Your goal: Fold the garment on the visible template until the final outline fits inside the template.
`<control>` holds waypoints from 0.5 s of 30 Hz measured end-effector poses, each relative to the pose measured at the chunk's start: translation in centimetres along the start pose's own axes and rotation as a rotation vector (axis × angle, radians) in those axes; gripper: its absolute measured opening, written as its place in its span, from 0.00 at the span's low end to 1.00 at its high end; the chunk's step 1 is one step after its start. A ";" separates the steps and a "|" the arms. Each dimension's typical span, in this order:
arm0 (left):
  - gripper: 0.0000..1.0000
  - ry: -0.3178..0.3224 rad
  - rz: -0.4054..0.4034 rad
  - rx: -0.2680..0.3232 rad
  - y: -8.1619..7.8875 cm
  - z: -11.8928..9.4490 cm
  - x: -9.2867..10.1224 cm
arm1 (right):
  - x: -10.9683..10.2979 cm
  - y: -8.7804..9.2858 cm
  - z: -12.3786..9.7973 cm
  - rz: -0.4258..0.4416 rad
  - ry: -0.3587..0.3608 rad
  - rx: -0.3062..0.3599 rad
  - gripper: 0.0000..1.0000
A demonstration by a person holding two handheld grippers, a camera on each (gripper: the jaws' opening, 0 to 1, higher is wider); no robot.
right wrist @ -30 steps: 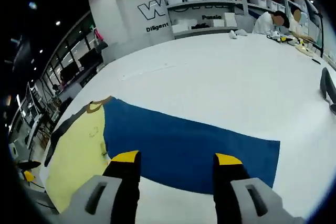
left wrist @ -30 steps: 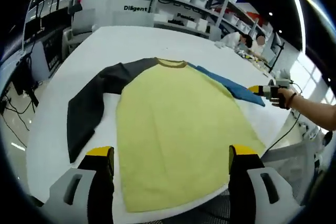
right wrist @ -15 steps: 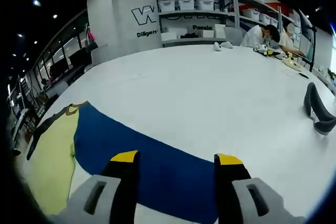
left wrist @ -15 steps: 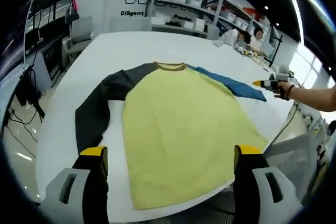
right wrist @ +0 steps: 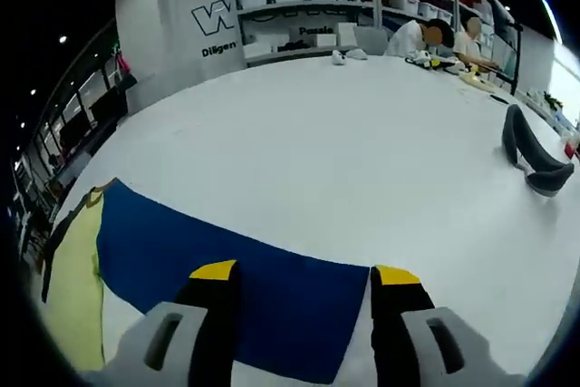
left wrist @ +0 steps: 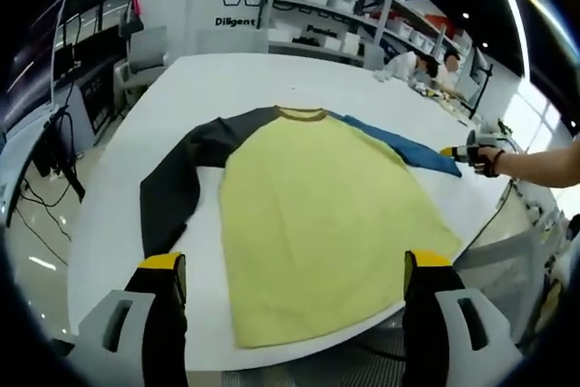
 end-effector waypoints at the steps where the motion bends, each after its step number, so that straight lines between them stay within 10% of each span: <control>1: 0.99 -0.004 0.002 -0.004 0.1 0.0 -0.1 | 0.0 -0.1 -0.2 -0.013 0.001 0.004 0.52; 15: 0.98 -0.022 0.012 -0.024 0.2 -0.4 -0.4 | 1.4 0.0 -0.2 -0.134 0.071 -0.007 0.00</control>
Point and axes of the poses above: the point that each gripper's makers call its tool centre point, and the gripper's own axes: z roughly forward along the fingers, x roughly to its right, y roughly out of its underside, the point moved 4 cm from there along -z, roughly backward along the fingers, and after that the axes turned 3 degrees about x, right-handed, at the moved point
